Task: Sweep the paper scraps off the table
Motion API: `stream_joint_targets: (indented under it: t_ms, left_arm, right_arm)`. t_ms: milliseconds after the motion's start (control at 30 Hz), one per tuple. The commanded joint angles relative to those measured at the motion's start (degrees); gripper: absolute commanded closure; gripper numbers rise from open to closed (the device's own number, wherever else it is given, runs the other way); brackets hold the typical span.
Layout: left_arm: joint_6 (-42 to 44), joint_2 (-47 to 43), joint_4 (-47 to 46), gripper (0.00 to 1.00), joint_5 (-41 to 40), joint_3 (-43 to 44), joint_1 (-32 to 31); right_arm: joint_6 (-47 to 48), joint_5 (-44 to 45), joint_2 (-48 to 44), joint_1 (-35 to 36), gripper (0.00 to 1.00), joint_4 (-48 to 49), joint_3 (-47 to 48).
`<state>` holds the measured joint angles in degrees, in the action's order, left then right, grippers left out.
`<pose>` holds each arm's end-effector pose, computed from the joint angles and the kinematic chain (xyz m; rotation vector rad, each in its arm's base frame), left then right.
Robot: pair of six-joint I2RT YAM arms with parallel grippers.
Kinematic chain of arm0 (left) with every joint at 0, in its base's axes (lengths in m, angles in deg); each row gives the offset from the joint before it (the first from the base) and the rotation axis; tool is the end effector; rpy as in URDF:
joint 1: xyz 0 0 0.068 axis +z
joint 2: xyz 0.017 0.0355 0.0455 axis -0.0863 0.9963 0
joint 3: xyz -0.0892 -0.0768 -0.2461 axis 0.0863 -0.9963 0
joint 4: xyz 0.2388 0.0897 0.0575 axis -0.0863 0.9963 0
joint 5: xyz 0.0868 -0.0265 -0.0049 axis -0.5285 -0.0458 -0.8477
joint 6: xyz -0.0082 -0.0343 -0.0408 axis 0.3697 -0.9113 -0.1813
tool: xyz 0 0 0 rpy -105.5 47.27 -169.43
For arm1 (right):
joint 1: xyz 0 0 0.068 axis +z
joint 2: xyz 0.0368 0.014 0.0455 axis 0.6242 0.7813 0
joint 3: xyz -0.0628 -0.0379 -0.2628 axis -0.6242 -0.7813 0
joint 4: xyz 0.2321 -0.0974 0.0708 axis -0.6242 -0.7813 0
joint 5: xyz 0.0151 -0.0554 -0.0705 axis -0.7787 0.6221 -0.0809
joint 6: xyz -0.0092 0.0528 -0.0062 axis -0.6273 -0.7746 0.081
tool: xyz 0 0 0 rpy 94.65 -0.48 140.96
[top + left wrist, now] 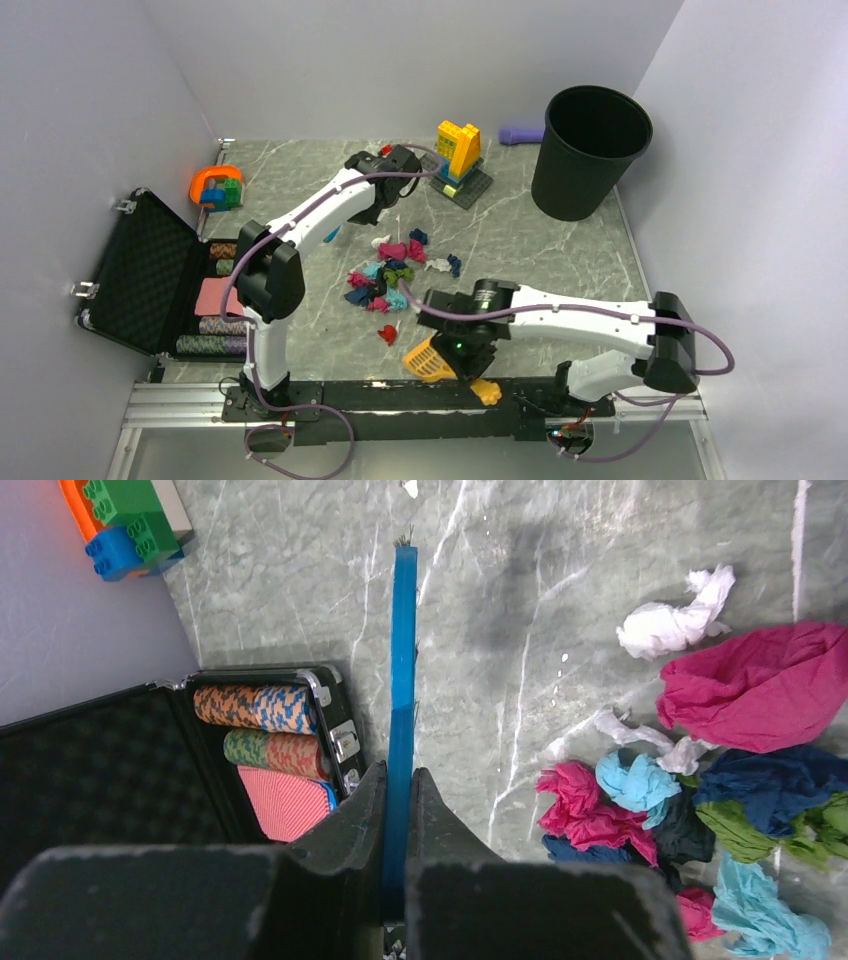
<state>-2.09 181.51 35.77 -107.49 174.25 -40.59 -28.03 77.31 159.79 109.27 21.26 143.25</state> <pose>0.3371 -0.2150 0.2842 0.3848 2.5381 0.6526 0.0693 0.2122 0.2600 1.0175 -2.9433 -0.3354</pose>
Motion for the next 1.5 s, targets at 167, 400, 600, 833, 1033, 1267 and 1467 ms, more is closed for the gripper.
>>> stream_joint_targets:
  t_ms: [167,400,600,833,1033,1267,1467]
  left_arm:
    - [-3.3,-0.5,-0.3,1.00,2.1,-3.9,0.1]
    - [-3.6,-6.5,-6.3,1.00,15.4,-13.4,0.0]
    - [-4.0,-10.2,-10.0,1.00,21.6,-20.5,-1.2]
    - [-3.6,-12.1,-11.3,1.00,29.2,-22.7,-3.0]
    - [-2.3,-13.1,-11.4,1.00,34.6,-22.6,-3.8]
    - [-1.4,-14.6,-11.5,1.00,42.7,-21.7,-3.9]
    - [-0.6,-15.5,-10.7,1.00,45.4,-21.4,-3.9]
  right_arm:
    - [2.2,3.3,13.9,7.3,1.00,-4.7,11.4]
    - [5.3,3.1,20.1,5.1,1.00,-1.8,15.5]
    - [7.4,1.1,22.1,-1.1,1.00,2.0,15.7]
    - [11.1,2.2,26.9,-4.5,1.00,2.7,19.9]
    - [13.6,2.9,29.5,-6.6,1.00,5.1,20.6]
    - [14.2,5.1,30.1,-7.7,1.00,9.4,19.0]
    - [13.3,11.7,28.3,-7.7,1.00,17.9,12.2]
